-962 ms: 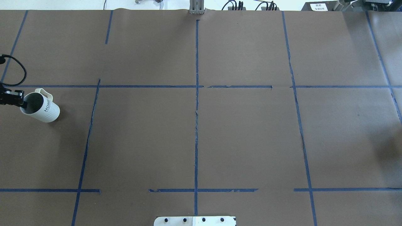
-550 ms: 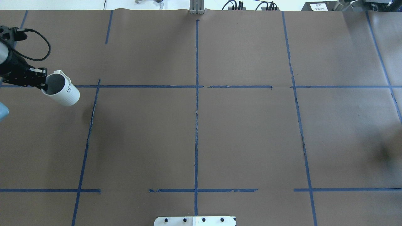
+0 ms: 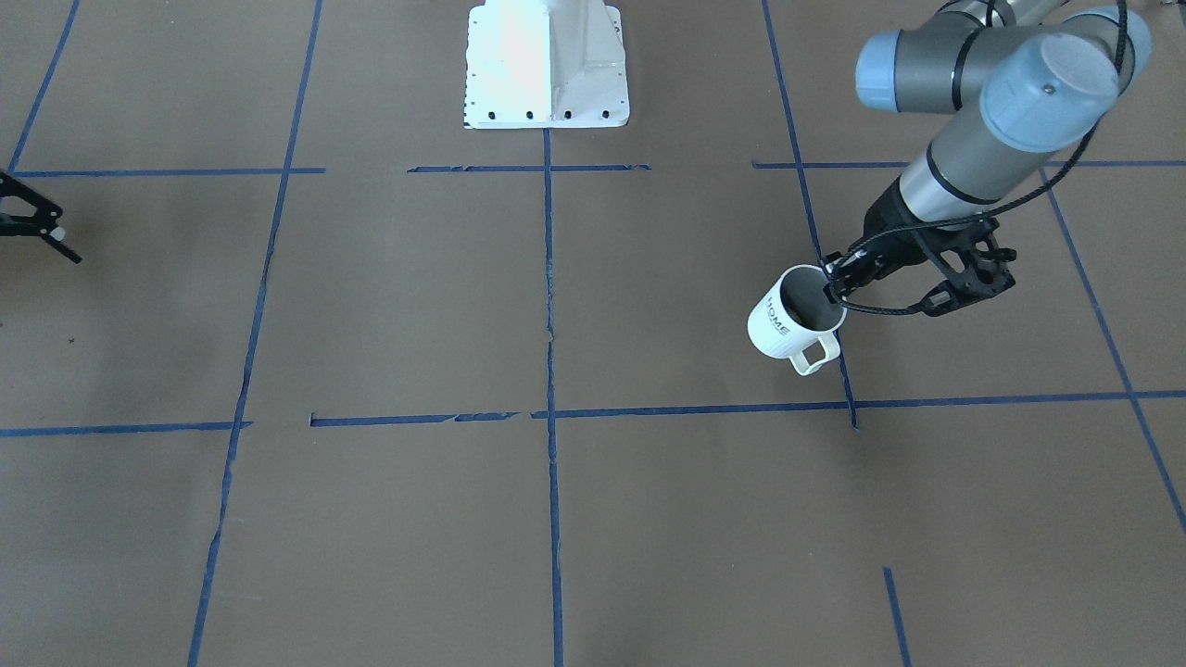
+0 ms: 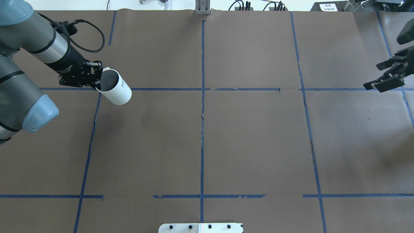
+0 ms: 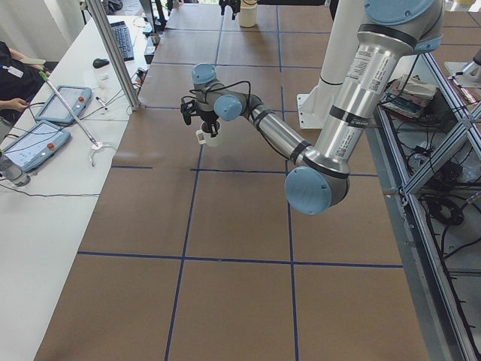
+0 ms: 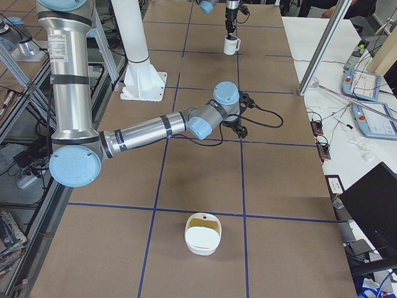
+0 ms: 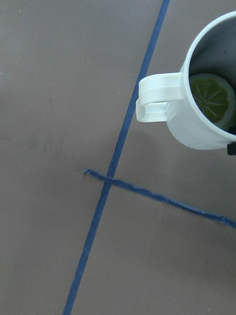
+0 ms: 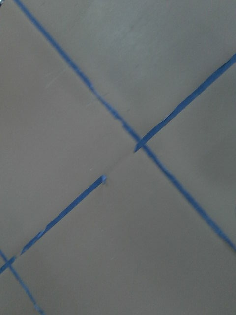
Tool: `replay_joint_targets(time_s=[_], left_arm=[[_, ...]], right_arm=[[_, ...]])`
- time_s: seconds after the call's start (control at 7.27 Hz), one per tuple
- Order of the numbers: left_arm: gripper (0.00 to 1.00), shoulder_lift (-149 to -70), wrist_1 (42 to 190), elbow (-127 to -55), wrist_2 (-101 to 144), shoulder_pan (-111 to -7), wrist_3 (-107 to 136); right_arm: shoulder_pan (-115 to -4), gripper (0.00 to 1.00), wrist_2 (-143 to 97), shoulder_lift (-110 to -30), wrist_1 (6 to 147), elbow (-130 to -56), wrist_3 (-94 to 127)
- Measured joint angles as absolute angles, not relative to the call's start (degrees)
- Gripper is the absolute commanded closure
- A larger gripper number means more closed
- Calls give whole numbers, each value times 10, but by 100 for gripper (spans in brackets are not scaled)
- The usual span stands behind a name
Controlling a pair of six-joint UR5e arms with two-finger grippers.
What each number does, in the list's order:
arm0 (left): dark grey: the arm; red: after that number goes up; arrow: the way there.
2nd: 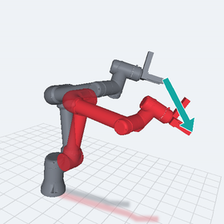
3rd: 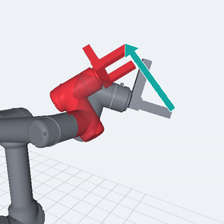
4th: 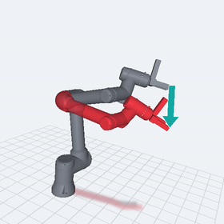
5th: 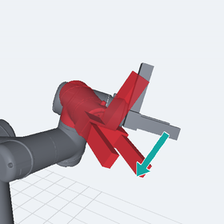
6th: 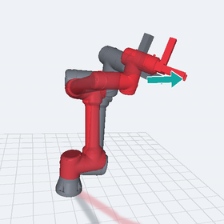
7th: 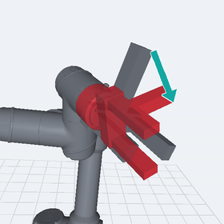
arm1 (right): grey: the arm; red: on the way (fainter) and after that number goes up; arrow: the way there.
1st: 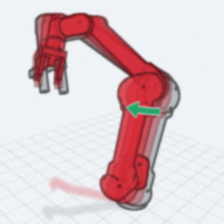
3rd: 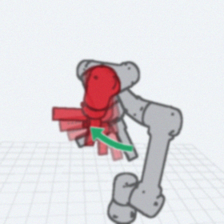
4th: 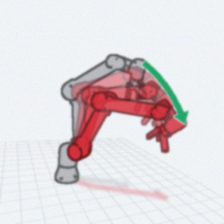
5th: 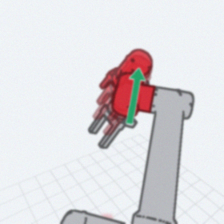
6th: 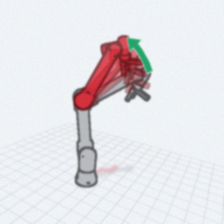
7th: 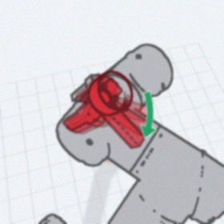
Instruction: Left arm hands cup to right arm to dump lemon
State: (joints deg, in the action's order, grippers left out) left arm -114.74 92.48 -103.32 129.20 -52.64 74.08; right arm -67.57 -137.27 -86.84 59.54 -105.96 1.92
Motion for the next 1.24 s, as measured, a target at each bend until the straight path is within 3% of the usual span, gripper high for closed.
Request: replay_joint_targets(time_s=[0.28,0.83,1.24], left_arm=[[100,-1201,914,-1020,1292,-504,827],[100,-1252,911,-999,1293,-490,915],[100,-1288,910,-991,1293,-475,985]], right_arm=[[-605,1,-1330,-809,520,-1060,147],[-394,1,-1024,-684,469,-1063,259],[-255,1,-777,-647,453,-1062,265]])
